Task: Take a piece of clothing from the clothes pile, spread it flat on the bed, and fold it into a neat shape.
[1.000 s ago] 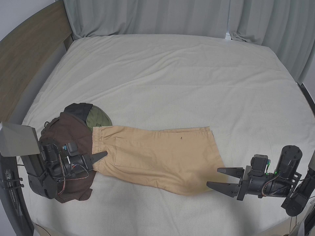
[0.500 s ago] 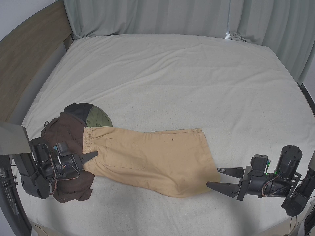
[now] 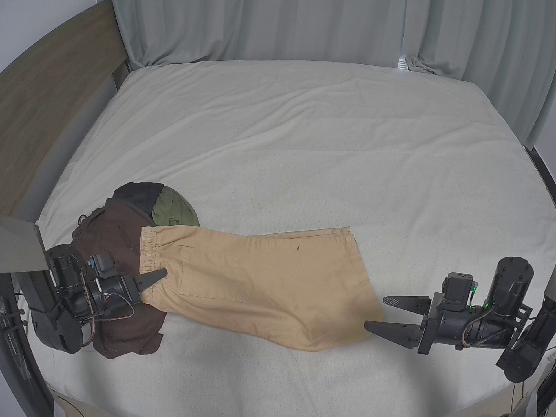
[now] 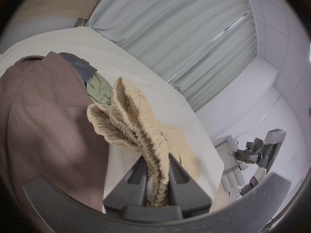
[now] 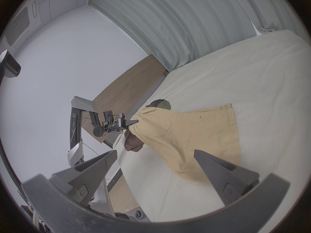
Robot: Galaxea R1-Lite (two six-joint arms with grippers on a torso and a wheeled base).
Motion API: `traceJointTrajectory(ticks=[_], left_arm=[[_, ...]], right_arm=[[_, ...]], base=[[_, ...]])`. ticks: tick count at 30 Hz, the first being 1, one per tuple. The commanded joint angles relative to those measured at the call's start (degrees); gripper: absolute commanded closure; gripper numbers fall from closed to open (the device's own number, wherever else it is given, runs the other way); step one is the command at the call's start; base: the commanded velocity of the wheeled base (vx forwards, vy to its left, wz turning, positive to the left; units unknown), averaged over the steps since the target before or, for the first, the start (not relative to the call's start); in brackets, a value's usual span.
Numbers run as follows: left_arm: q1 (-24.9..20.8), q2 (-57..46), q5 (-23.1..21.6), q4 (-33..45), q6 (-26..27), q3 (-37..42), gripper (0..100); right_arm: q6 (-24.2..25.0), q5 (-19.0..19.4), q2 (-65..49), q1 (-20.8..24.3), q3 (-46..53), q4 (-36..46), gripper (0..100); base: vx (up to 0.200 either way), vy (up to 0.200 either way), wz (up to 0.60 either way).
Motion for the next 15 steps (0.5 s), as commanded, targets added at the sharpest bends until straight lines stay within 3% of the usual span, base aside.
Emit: traceJointTrajectory(ticks=[1, 7, 15], left_arm=[[-0.39, -0.22, -0.09, -0.03, 0.01, 0.06, 100], [-1.97, -1.89, 0.0, -0.03, -0.43, -0.64, 100], [-11.9, -3.65, 2.55, -0.03, -2.98, -2.84, 100]], right_arm=[[0.02, 0.05, -0.02, 0.0, -0.04, -0.03, 0], [0.02, 0.05, -0.11, 0.0, -0.22, -0.03, 0], [0.02, 0.05, -0.28, 0.0, -0.39, -0.03, 0]], base=[[0.0, 0.0, 0.0], [0.0, 0.0, 0.0], [0.0, 0.0, 0.0]])
